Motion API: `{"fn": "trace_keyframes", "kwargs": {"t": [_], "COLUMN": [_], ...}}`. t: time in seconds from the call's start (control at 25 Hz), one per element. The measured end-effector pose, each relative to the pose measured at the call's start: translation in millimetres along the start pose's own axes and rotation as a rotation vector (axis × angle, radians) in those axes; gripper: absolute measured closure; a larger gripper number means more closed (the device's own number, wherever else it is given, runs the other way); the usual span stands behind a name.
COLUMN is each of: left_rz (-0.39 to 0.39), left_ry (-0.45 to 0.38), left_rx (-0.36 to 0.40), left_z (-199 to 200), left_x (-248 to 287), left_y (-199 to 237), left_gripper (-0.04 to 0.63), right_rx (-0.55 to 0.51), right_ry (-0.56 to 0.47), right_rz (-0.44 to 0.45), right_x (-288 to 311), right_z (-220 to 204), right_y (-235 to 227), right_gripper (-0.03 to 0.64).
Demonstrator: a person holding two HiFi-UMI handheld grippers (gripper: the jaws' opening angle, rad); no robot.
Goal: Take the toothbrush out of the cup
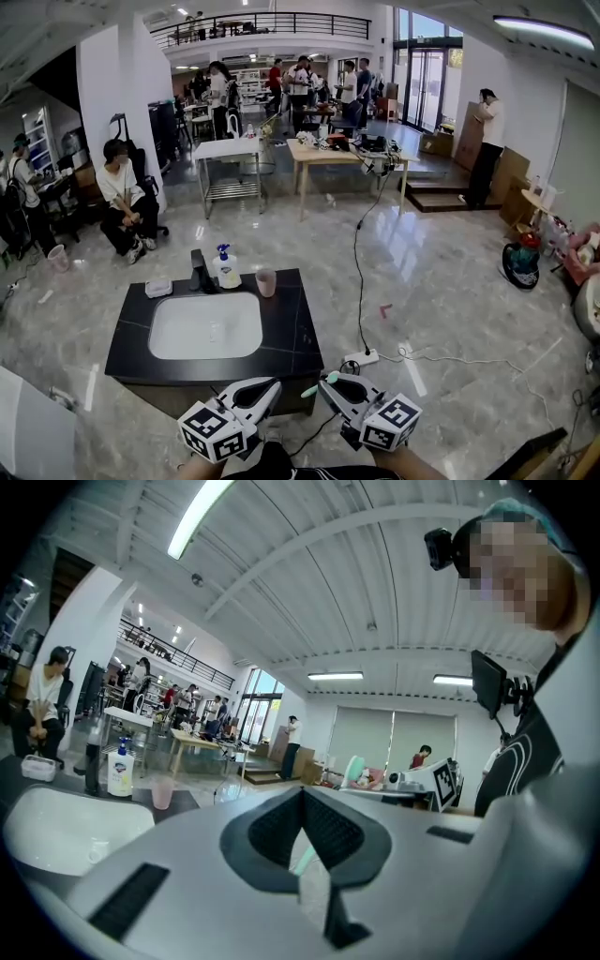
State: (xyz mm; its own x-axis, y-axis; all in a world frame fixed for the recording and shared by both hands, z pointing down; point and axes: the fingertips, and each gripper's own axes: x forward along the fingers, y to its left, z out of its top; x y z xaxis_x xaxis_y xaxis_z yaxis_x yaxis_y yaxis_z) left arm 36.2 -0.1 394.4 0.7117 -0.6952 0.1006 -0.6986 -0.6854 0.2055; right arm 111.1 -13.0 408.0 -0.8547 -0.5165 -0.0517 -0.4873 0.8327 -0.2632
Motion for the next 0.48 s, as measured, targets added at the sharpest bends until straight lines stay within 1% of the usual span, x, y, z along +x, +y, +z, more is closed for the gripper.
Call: {"fn": "trace_keyframes", "kwargs": {"t": [0.28, 0.48], "left_rz": [-0.008, -0.008], "left_ry": [0.014, 0.009], "left_rx": [0.005, 0.011], "left_z": [-2.0, -0.1], "left_x": [1.4, 1.8], "left_y": [-4.9, -5.1], "left_gripper": [0.591, 0.591], "right_rx": [0.001, -0.009], "right_ry": [-0.003, -0.003], "right_rz": [0.000, 0.001], "right_x": [-0.3, -0.8], "right_z": [0.8, 2.0], "right_y": [1.6, 1.2], "right_gripper": [0.592, 0.592]}}
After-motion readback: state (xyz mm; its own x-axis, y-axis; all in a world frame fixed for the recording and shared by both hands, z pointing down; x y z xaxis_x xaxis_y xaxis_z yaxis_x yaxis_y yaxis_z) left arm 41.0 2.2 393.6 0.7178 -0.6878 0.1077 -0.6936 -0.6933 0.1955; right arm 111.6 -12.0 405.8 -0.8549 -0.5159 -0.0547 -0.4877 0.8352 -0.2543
